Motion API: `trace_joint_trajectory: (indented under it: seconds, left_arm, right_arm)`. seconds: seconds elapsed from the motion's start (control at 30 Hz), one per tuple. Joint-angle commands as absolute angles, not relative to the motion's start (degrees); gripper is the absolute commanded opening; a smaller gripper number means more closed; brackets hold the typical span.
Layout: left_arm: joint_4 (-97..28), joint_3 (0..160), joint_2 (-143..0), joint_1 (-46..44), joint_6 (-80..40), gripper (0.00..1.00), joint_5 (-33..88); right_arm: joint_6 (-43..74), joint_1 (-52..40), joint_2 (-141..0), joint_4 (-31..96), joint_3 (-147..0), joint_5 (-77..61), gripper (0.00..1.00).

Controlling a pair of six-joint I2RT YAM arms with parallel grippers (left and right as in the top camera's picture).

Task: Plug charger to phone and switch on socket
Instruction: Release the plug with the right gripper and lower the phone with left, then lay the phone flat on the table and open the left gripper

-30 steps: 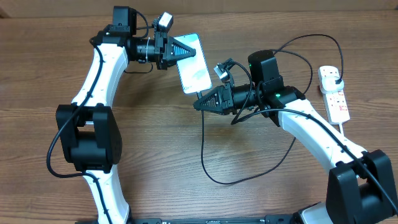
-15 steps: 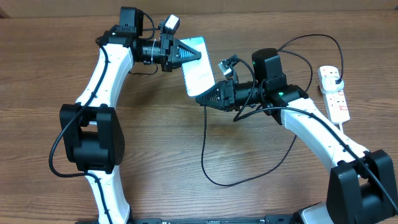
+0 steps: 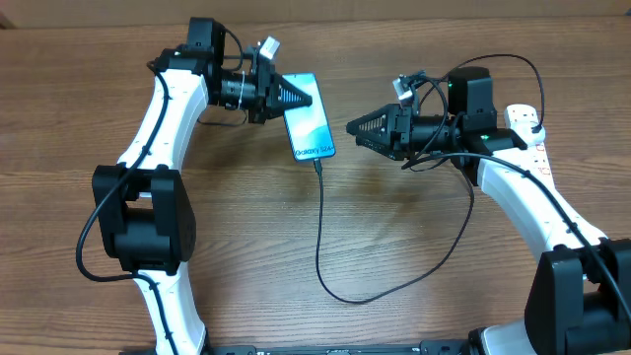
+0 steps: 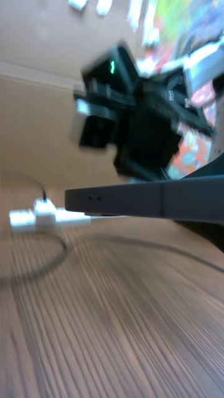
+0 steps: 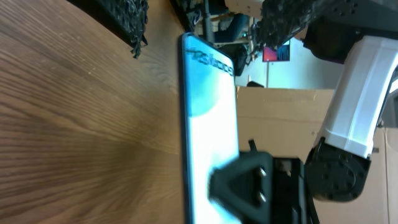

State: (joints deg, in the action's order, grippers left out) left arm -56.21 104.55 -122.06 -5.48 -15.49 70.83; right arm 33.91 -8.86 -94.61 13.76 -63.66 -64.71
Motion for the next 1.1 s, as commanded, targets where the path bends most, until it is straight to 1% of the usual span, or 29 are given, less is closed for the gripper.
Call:
trace_joint_trajectory:
  seconds: [0.0, 0.1, 0.2, 0.43, 0.67, 1.07]
  left_arm:
    - [-60.42, 104.66, -121.49, -5.3, -9.08, 0.04, 59.94]
    - [-64.12, 103.85, -121.51, -5.37, -7.2, 0.04, 50.59]
    - [-64.31, 101.51, -121.51, -5.39, -6.17, 0.04, 45.93]
    - [-57.76, 93.12, -121.54, -5.39, -6.76, 0.04, 45.67]
    - [-50.57, 84.42, -121.6, -5.39, -7.92, 0.04, 45.74]
    - [-48.93, 81.36, -121.6, -5.39, -8.38, 0.05, 46.28]
  right_arm:
    - [30.96, -8.49, -94.63, 15.18, -64.82, -64.12, 0.65]
    - [29.23, -8.56, -94.63, 18.9, -64.82, -60.55, 0.65]
    - [25.85, -8.56, -94.63, 23.88, -64.82, -57.63, 0.64]
    - [21.93, -8.62, -94.63, 31.55, -64.82, -53.21, 0.64]
    - [20.67, -8.67, -94.63, 33.17, -64.82, -52.51, 0.64]
    - [20.67, -8.67, -94.63, 33.43, -64.82, -52.51, 0.64]
